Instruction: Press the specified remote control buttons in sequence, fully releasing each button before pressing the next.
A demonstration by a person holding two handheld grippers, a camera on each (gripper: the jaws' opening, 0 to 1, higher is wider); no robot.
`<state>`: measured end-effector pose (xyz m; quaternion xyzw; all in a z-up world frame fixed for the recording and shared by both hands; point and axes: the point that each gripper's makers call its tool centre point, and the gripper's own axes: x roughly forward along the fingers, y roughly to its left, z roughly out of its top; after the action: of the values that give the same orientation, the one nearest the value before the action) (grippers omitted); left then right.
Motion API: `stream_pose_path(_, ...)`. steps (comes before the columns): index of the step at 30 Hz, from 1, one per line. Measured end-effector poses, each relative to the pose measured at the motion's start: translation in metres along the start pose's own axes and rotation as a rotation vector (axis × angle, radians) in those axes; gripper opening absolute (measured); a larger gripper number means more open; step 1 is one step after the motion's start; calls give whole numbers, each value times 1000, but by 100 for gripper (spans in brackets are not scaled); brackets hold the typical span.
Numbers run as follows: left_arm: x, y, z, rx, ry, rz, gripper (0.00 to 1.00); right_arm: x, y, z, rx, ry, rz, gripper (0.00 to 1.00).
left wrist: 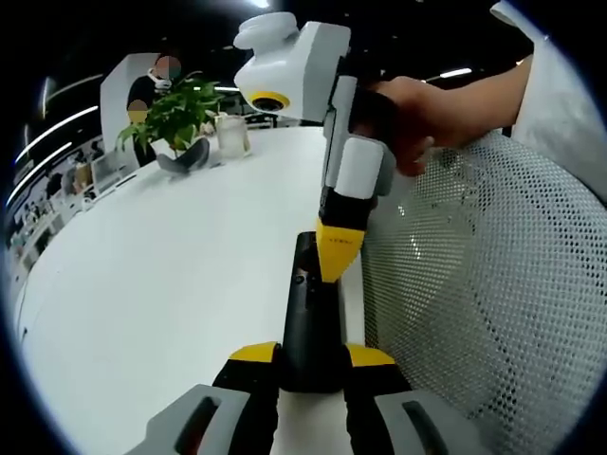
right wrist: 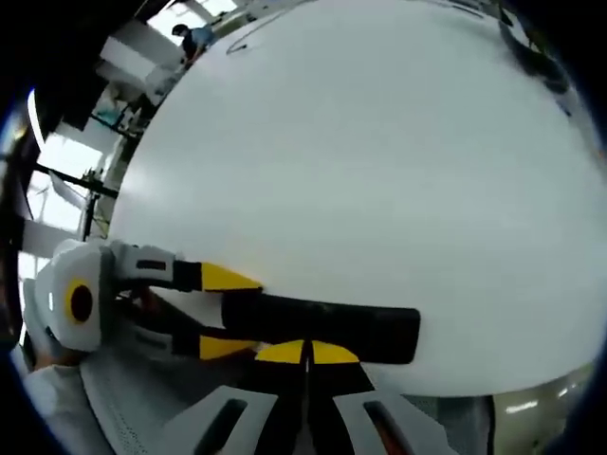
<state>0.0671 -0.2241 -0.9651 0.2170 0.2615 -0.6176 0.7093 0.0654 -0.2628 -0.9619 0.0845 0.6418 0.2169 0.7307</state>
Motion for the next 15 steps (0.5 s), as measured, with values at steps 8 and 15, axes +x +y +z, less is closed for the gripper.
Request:
stream_pose_path(8, 1, -1, 1, -1, -3, -1, 25, 2, 0, -3, -57, 11, -18, 0)
stream_pose_path(15, 1, 0, 1, -3, -4, -1, 25, 2, -1, -3, -63, 11, -19, 0)
